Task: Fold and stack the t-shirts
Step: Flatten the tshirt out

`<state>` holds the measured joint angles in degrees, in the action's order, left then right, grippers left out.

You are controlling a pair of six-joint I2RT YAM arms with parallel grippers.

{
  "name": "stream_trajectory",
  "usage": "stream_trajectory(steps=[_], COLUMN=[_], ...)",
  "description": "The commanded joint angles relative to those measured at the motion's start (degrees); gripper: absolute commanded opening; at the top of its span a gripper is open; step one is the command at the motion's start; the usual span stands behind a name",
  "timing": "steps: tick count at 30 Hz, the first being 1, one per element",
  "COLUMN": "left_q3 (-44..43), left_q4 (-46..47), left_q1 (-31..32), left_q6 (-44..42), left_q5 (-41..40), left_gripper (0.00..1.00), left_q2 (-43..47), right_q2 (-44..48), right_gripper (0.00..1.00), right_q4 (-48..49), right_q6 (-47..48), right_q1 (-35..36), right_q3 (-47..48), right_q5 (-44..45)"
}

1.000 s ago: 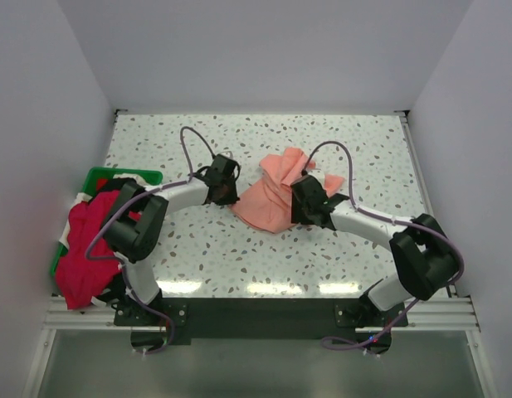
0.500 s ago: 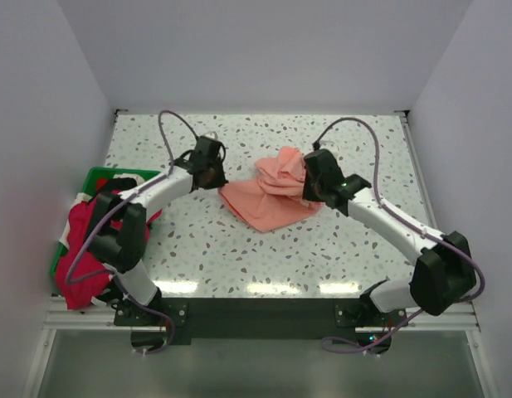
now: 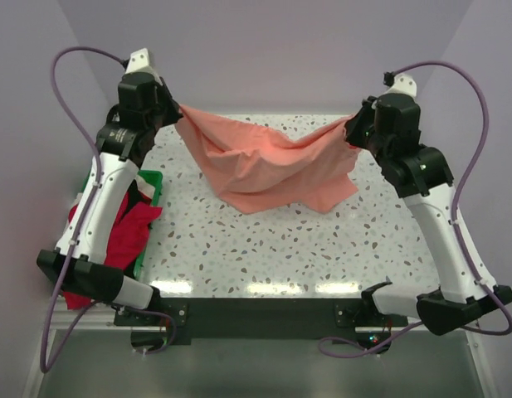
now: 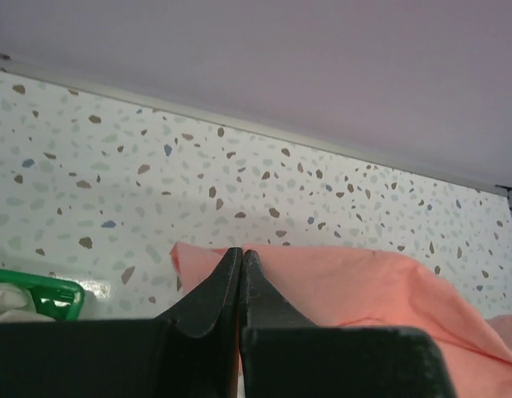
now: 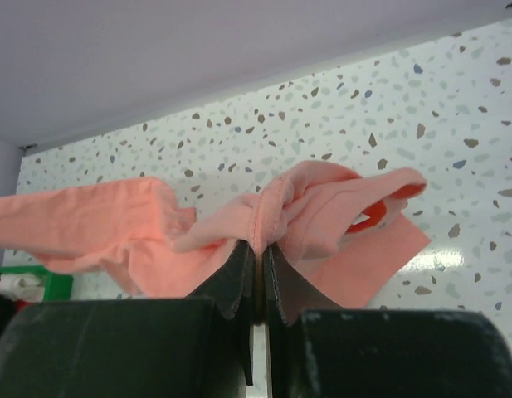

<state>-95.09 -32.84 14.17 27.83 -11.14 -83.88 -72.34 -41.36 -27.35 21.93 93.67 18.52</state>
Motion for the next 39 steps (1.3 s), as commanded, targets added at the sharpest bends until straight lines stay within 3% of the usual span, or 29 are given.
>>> stream_trajectory(steps=[1,12,17,20,25,26,29,31,34,36,38,39], left_q3=[-6.2,-14.6,-18.4,-23.1,-48.5,-50.0,-44.4,-41.8,-39.4,-34.3,-21.8,-11.2], left_q4=[-4.7,-3.5,1.8,7.8,7.6,8.5,17.5,21.1,19.9,21.1,23.8,24.7], left_q1=[-0.5,-0.6,-1.6,-3.4,-7.4,-8.1,-11.7,-13.7,-15.6,-15.8,-15.8,-15.7], left_q6=[-3.3,-5.6,-5.7,-5.0,-2.4,-0.5,3.5,4.0,4.2,3.6,4.0,4.5], left_q5=[-3.0,-7.8,-5.9,-2.9,5.2,6.4,10.9,13.1,14.9,15.6,16.9,17.7], left_gripper=[0.00,0.00,0.00,0.00,0.00,0.00,0.00,0.00,0.00,0.00,0.00,0.00], left_q2=[4.1,8.3,-1.0,-8.5,-27.0,-28.1,-25.7,-23.5,-20.8,-17.6,-10.9,-5.8], right_q2=[3.2,7.0,-1.2,-9.0,-23.5,-27.9,-32.5,-32.1,-26.1,-19.6,-14.7,-10.1], right_gripper=[0.00,0.00,0.00,0.00,0.00,0.00,0.00,0.00,0.00,0.00,0.00,0.00], right_q4=[-4.7,-3.0,5.0,11.8,15.3,15.3,14.5,16.1,20.7,23.2,25.8,26.4], right_q6=[2.0,4.2,7.7,7.2,2.1,1.1,-0.1,-0.3,-1.0,-2.3,-3.9,-4.6], right_q1=[-0.4,-0.5,-1.3,-4.5,-11.5,-12.1,-14.3,-15.2,-16.0,-16.0,-16.1,-16.1], right_q3=[6.5,10.0,11.5,14.2,30.9,34.0,47.1,47.6,38.6,25.9,11.2,6.0], right_q5=[3.7,7.8,8.1,3.2,-9.9,-11.2,-14.0,-14.3,-14.5,-14.7,-14.5,-14.5])
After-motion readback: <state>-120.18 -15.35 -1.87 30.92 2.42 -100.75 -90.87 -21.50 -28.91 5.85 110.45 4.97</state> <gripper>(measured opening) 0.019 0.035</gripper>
